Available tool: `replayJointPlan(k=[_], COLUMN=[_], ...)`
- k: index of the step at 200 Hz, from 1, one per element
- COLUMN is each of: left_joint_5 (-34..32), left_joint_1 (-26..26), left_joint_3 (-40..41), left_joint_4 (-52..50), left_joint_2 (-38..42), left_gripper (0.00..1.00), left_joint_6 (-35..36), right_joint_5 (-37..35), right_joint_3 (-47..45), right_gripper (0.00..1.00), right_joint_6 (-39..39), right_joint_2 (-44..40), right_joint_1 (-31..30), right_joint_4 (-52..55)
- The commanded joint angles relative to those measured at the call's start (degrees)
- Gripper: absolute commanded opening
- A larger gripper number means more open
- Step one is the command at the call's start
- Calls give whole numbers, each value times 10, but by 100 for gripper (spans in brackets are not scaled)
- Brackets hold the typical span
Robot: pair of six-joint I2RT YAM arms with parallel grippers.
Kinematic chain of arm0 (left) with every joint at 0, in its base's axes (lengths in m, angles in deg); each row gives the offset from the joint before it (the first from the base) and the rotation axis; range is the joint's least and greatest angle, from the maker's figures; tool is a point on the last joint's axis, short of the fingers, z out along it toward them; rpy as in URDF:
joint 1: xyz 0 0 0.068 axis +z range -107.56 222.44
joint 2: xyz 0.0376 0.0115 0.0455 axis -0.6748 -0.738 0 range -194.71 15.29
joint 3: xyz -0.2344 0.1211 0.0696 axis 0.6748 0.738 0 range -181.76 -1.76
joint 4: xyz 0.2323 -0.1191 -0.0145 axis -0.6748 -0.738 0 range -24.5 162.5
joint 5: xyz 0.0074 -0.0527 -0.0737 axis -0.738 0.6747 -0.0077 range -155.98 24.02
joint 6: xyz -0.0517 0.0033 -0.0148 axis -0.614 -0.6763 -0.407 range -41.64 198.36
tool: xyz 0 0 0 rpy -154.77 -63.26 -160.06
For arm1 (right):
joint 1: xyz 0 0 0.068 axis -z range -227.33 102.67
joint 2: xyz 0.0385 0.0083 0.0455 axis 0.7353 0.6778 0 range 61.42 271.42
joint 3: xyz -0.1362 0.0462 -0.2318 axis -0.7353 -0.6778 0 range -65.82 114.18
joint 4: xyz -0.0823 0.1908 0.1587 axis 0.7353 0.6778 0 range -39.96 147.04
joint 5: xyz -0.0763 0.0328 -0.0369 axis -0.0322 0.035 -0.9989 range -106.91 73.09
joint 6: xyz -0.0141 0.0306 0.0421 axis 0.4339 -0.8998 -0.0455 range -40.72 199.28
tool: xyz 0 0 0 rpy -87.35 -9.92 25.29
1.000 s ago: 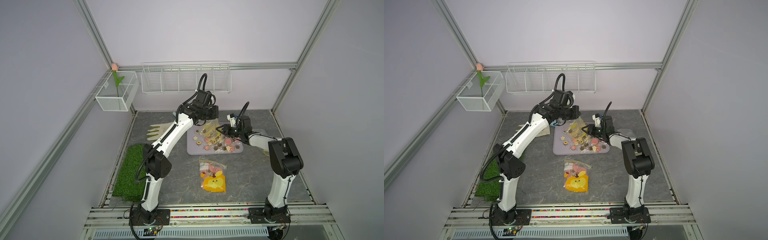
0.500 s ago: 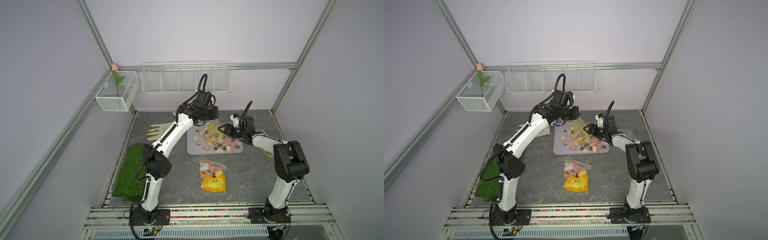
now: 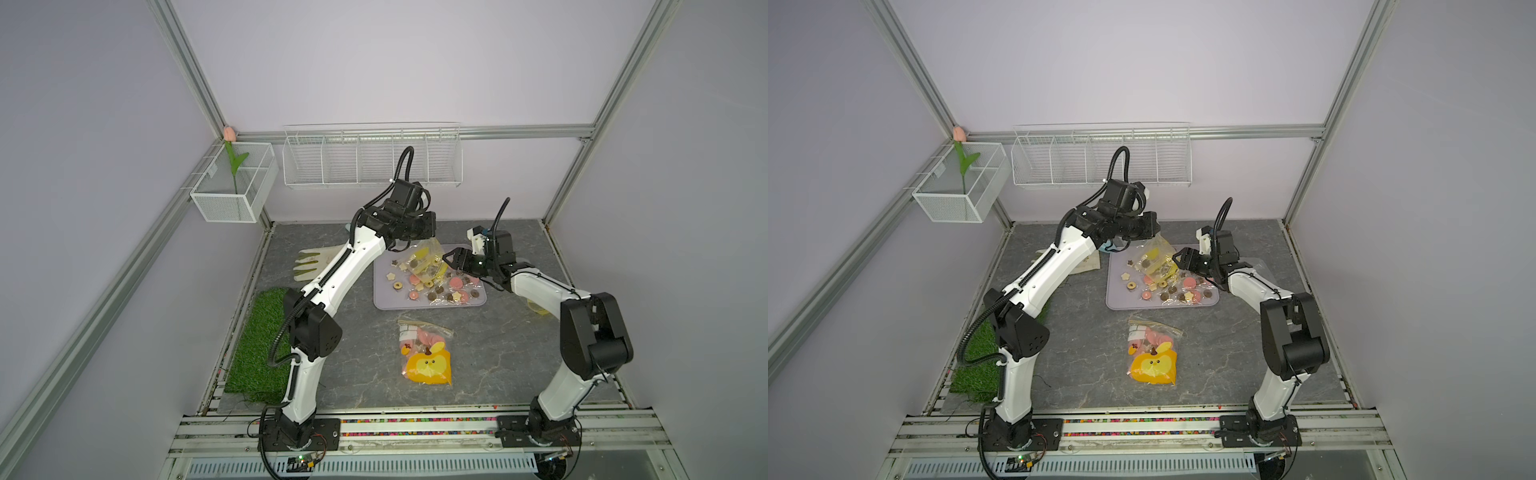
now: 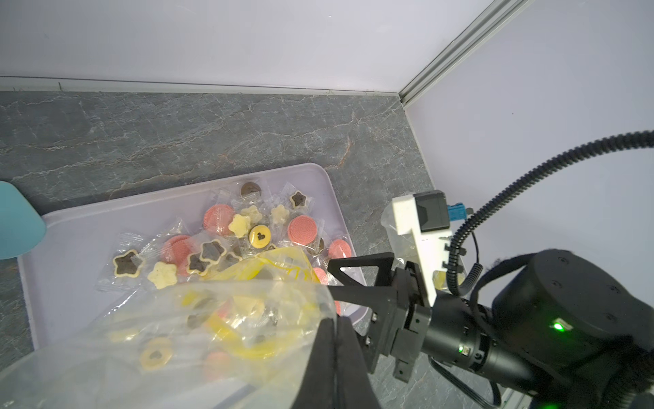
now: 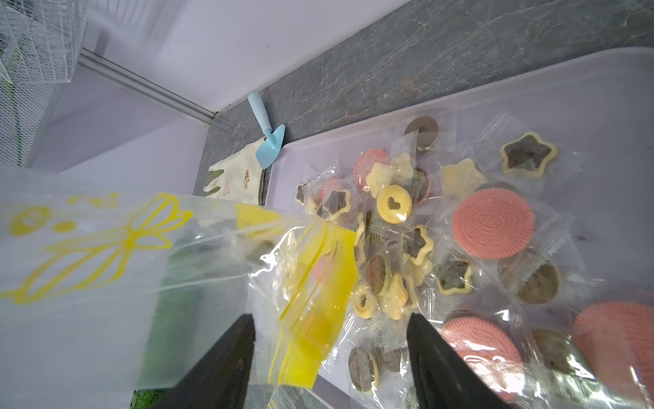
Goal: Pour cookies out of the ziploc bag
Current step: 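Pour the cookies out of the ziploc bag onto the tray.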
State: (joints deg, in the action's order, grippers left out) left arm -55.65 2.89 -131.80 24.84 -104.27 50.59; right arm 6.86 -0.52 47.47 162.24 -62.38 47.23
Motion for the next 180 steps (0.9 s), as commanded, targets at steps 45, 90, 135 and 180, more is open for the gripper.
replayJointPlan(k=[45, 90, 135, 180], left_joint_5=[26, 18, 6, 30], left_joint_1=[-5, -5, -2, 21], left_joint_3=[-13, -13, -10, 30], left_joint_4=[10, 9, 3, 35], left_joint_2=[19, 21, 29, 59], left_gripper=[0, 0, 0, 0], left_joint_6=[-10, -5, 3, -6], right_joint_5=[-25, -32, 2, 53], right_joint_3=[49, 47, 9, -56], right_gripper=[71, 71, 70, 71], right_joint_6=[9, 23, 12, 11], right_joint_2=[71, 54, 10, -65], right_joint_1=[-37, -32, -14, 0], right_joint_4=[-1, 17, 1, -30])
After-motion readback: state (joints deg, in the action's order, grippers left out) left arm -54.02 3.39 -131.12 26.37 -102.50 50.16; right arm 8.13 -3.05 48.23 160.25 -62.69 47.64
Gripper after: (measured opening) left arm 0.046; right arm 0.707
